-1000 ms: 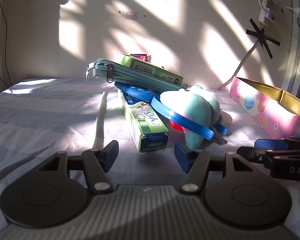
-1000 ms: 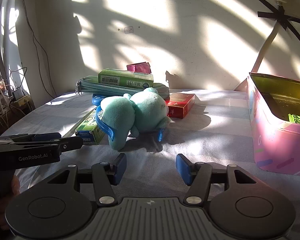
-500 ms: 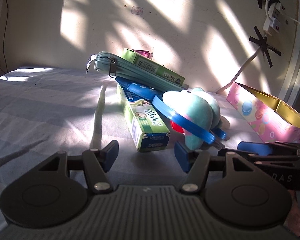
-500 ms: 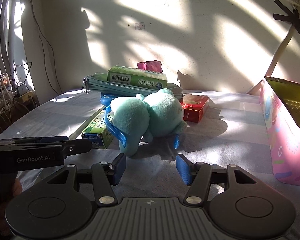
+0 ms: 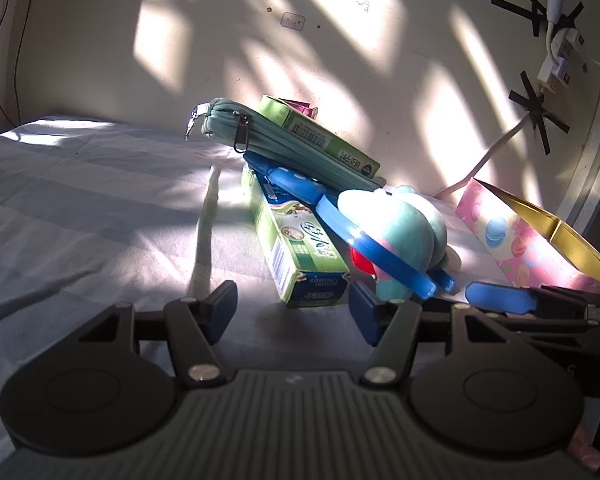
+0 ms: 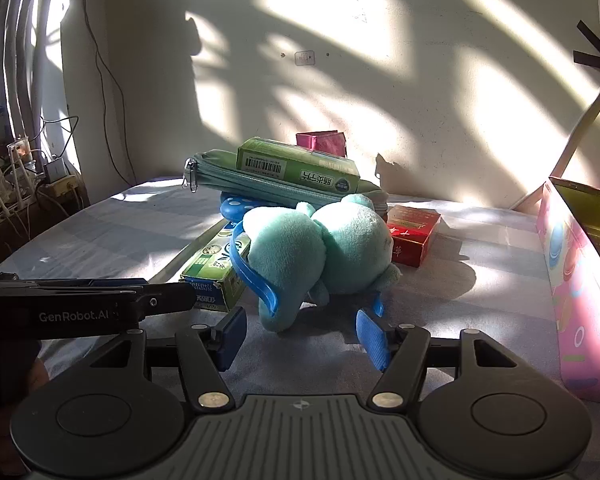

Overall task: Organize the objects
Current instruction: 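Reach the right gripper to the mint-green plush toy and grasp it, then lift the plush toy, carry it into the tin, open the right gripper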

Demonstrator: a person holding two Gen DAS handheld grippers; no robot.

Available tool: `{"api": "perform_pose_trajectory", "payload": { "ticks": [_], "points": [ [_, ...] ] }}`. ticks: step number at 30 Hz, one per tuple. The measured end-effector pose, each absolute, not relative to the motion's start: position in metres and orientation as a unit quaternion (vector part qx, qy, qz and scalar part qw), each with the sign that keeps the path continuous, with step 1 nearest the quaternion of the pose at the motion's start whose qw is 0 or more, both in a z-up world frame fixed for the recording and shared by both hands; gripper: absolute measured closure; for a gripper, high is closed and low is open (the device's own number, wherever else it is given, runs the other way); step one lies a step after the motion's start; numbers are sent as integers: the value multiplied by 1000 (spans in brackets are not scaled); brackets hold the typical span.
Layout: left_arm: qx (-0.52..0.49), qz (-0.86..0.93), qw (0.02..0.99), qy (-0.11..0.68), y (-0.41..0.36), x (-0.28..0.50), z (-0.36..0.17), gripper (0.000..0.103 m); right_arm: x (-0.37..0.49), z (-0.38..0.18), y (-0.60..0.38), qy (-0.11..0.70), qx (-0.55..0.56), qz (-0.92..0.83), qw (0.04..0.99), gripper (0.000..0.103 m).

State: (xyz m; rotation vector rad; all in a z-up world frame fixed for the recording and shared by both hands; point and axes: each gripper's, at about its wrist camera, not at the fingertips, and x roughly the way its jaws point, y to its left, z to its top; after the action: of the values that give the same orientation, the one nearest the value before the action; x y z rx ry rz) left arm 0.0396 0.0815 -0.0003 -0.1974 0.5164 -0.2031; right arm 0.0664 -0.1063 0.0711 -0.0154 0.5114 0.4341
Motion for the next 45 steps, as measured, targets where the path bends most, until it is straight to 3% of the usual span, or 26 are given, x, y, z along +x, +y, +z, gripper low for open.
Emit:
{"api": "perform_pose_trajectory", "payload": {
  "ticks": [17,22,23,26,36,40,45],
  "points": [
    [-133,-99,950,264,92,45,-2,40,99,98,-91,215,-10,218,952,43],
    [-130,-101,950,264,91,46,-2,40,115,84,-85,249,-25,214,944,62],
    [-131,-100,950,265,91,46,-2,40,114,85,-83,249,-24,219,943,79],
    [-133,-100,949,267,92,47,-3,40,106,91,-81,233,-27,213,949,82],
    [-134,-99,949,267,92,47,-2,40,46,145,-146,134,2,174,976,82],
    [-134,-100,949,267,93,46,-2,40,16,153,-172,131,0,196,972,79],
    [-129,-105,950,265,91,46,-1,40,-14,133,-178,186,-38,252,949,63]
  ]
}}
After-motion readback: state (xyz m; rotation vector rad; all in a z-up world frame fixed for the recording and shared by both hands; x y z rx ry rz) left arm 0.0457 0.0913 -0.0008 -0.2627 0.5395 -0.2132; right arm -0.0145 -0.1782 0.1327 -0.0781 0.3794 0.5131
